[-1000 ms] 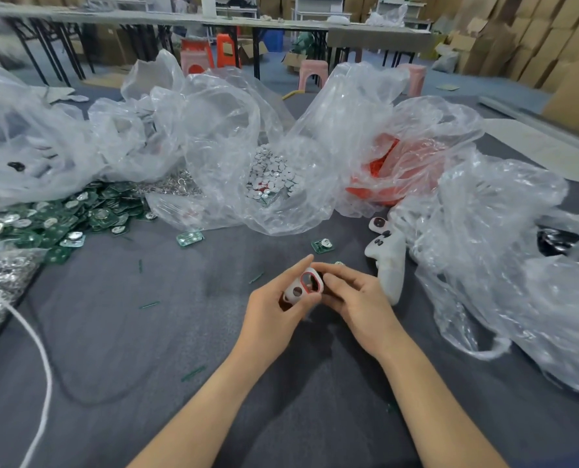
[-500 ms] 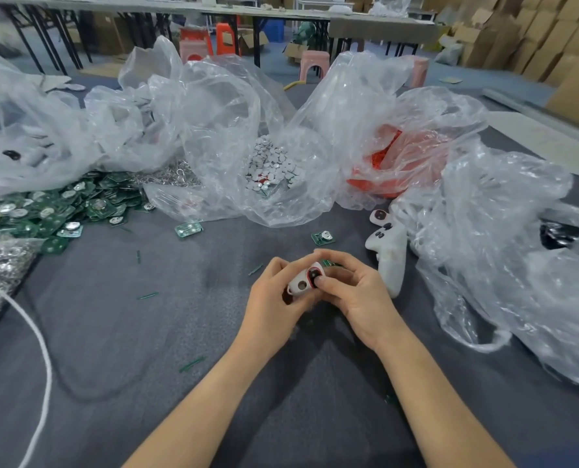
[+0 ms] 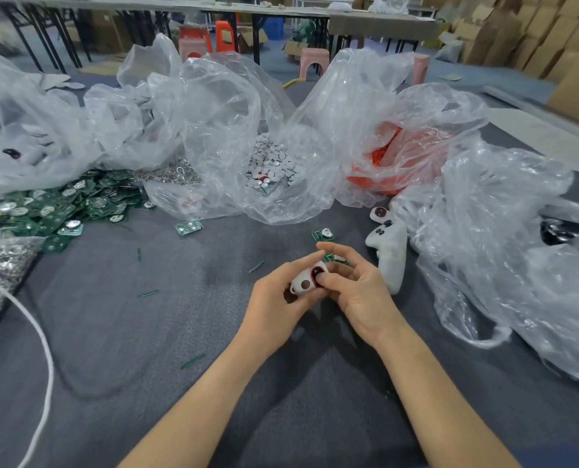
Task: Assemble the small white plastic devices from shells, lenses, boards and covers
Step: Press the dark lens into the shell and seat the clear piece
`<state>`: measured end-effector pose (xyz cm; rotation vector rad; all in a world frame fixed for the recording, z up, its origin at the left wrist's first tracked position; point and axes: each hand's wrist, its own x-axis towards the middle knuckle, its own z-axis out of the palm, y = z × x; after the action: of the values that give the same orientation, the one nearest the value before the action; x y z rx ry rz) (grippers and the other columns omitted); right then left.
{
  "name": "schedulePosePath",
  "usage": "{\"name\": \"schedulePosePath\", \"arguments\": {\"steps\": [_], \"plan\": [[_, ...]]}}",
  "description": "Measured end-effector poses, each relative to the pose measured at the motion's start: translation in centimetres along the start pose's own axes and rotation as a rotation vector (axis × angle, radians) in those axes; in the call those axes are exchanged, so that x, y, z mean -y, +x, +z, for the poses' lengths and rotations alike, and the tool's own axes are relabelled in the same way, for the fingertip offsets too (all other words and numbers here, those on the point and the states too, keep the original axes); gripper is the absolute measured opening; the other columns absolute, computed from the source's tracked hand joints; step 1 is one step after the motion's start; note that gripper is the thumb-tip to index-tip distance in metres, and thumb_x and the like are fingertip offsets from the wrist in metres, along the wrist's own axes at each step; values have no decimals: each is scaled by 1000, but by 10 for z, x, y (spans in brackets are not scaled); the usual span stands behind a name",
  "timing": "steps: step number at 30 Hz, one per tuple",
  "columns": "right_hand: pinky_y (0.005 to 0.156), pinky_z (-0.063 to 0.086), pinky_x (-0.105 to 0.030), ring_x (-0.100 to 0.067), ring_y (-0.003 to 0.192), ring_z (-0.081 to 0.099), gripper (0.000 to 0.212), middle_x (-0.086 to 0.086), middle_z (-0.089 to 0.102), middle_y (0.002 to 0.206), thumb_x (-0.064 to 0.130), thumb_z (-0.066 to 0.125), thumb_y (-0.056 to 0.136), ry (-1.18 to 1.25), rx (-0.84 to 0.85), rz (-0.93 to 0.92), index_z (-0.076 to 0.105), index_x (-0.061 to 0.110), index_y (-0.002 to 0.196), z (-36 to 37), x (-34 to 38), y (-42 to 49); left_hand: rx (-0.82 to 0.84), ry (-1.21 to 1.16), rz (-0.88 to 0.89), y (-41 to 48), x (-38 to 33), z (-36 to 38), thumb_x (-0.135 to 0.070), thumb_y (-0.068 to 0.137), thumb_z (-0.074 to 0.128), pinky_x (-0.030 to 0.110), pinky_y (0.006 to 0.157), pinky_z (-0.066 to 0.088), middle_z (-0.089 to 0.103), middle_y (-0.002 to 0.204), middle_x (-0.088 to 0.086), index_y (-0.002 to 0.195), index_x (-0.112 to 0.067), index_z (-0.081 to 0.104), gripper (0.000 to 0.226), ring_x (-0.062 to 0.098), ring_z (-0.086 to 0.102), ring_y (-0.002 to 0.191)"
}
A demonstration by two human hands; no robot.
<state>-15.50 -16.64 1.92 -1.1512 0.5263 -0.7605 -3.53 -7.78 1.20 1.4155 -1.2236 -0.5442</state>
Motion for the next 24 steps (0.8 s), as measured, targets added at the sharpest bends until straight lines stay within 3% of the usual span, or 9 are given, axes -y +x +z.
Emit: {"name": "schedulePosePath", "arguments": {"steps": [3, 5, 8, 10, 12, 14, 18, 21, 24], "plan": [[76, 55, -29, -21, 84, 69, 39, -4, 70, 80, -7, 63, 81, -11, 1, -11, 69, 22, 107, 0, 1, 0, -17, -68, -21, 0, 2, -1, -10, 83, 73, 17, 78, 50, 68, 101, -18, 124, -41, 58, 53, -2, 63, 88], [81, 52, -31, -20, 87, 67, 33, -3, 70, 82, 1, 67, 76, -38, -23, -38, 71, 24, 99, 1, 2, 0, -75, -111, -66, 1, 3, -1, -8, 85, 70, 28, 72, 53, 67, 95, -7, 119, -40, 61, 48, 7, 61, 73], [82, 47, -28, -18, 84, 58, 30, 2, 68, 84, -3, 69, 77, -94, -63, -103, 71, 26, 86, -1, 4, 1, -96, -258, -91, 1, 3, -2, -3, 91, 60, 32, 72, 56, 68, 98, 4, 111, -29, 64, 33, 17, 68, 75], [74, 46, -21, -14, 78, 55, 38, 3, 67, 83, -10, 64, 80, -139, -48, -133, 70, 27, 80, 0, 4, 1, -68, -435, -138, 1, 1, -4, -13, 96, 51, 30, 71, 56, 69, 102, 11, 115, -19, 62, 22, 23, 71, 77], [67, 46, -15, -8, 72, 57, 38, 0, 68, 83, -12, 62, 81, -222, 1, -159, 67, 25, 79, 2, 5, -1, -41, -546, -214, 3, 1, -7, -31, 95, 40, 31, 69, 56, 70, 99, 17, 119, -14, 59, 34, 28, 70, 78], [71, 51, -18, -11, 77, 65, 32, -3, 70, 84, -10, 64, 82, -288, 40, -184, 66, 22, 79, 6, 5, -4, -21, -509, -243, 4, 1, -7, -34, 95, 39, 30, 66, 56, 71, 93, 18, 118, -15, 60, 36, 29, 70, 75], [78, 52, -21, -11, 87, 67, 30, 1, 70, 88, -13, 64, 80, -419, 68, -220, 64, 16, 74, 10, 5, -4, -65, -341, -182, 3, 2, -7, -2, 96, 51, 24, 67, 56, 73, 92, 6, 105, -17, 67, 23, 18, 71, 78], [77, 52, -16, -7, 97, 65, 32, 2, 66, 106, -20, 57, 79, -479, 73, -216, 63, 11, 74, 15, 3, -6, -86, -200, -177, 4, 6, -9, -1, 92, 58, 32, 83, 55, 73, 99, 0, 107, -22, 67, 27, 14, 69, 94], [88, 52, -23, -15, 107, 63, 31, -1, 64, 116, -19, 51, 80, -464, 60, -187, 63, 9, 79, 13, 4, -6, -132, -116, -184, 4, 7, -9, -5, 90, 62, 33, 88, 53, 72, 100, -6, 108, -25, 68, 27, 11, 67, 95]]}}
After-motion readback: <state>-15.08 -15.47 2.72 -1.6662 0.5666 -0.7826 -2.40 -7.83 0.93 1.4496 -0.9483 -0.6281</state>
